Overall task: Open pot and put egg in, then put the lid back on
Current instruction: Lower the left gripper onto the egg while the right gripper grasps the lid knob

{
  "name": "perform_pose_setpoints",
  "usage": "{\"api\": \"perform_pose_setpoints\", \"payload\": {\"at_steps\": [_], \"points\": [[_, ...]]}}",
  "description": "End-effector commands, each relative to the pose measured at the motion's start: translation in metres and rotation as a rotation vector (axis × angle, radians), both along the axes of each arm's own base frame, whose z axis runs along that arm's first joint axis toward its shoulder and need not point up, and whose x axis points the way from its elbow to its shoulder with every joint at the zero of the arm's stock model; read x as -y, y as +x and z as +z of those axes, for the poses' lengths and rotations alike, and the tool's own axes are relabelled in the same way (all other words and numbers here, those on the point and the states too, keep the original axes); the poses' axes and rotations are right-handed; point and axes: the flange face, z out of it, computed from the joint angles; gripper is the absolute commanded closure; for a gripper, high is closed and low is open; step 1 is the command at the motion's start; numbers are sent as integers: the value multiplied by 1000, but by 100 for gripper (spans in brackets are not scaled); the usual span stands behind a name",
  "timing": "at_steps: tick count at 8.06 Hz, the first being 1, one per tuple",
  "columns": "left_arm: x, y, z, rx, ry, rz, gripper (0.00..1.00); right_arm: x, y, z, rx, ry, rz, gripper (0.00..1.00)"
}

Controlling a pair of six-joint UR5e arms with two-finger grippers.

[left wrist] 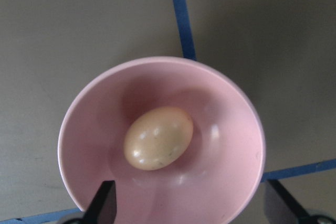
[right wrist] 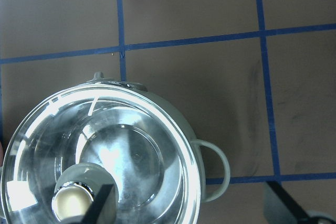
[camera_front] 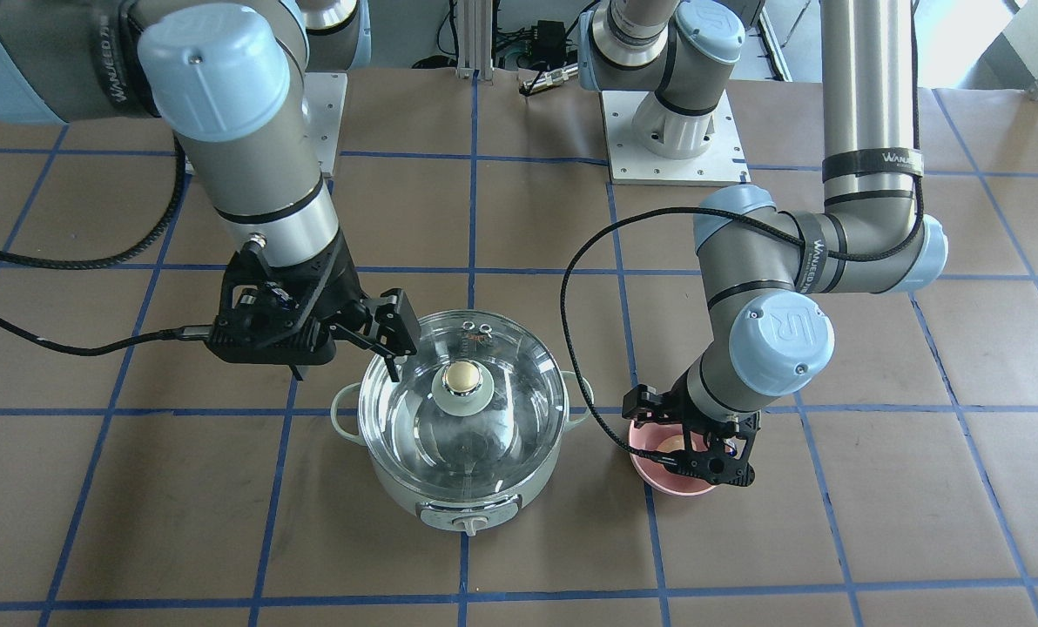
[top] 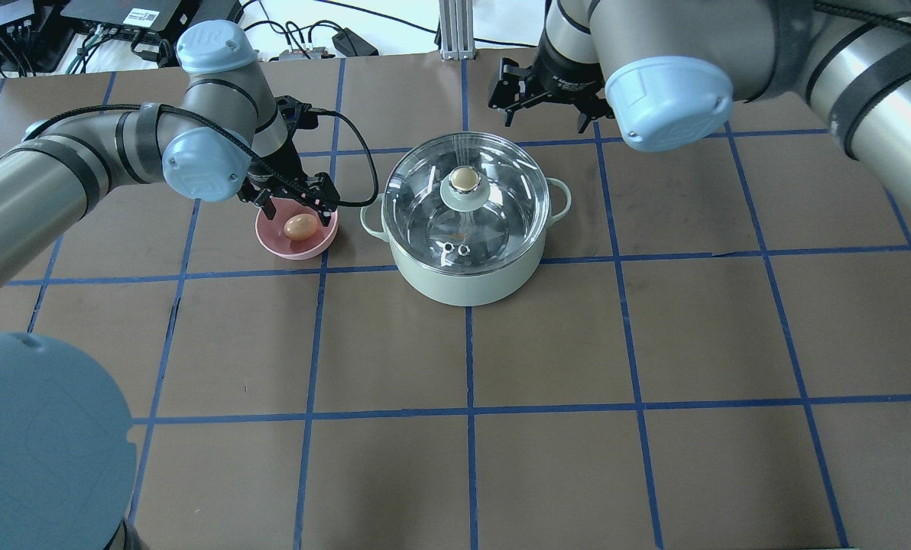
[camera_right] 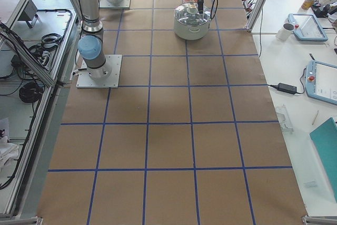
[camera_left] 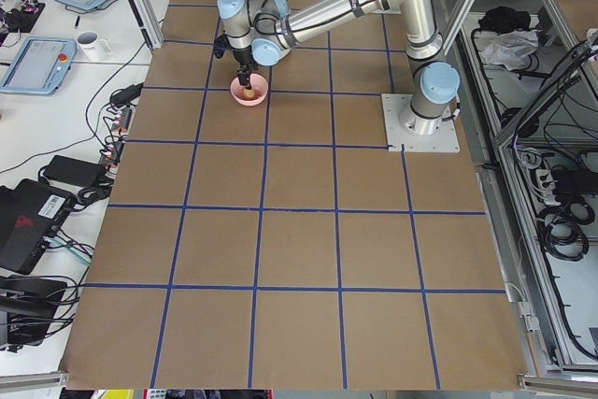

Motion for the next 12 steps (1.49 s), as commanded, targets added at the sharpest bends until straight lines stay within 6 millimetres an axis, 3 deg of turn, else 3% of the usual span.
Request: {"api": "perform_pose_setpoints", "payload": {"at_steps": [1,2,4,6,8,9,10,11,12], "points": [[0,1,-8,3,4,-10,0,3,51,-43,30,26,-62,0],[3,1,-19,1,7,-26,1,-1,69,-56,19,38,-60,0],[5,1,-20,2,-5,-44,1,-7,89,-72,16,64,-78,0],[6,3,-20,1,-7,-44,1,-7,93,-78,14,72,-88,0],[9,23,-22,-4,-4,-38,1,-12,100,-81,8,87,-76,32],[9,23,-27,-4,6,-38,1,-12,100,-80,10,87,-77,56],[9,23,-29,-3,9,-26,1,-14,100,-79,6,99,-76,88],[10,23,-33,-3,14,-12,1,-15,99,-78,0,106,-66,100],[10,23,-35,-2,11,-7,2,-14,99,-75,0,103,-60,100]]}}
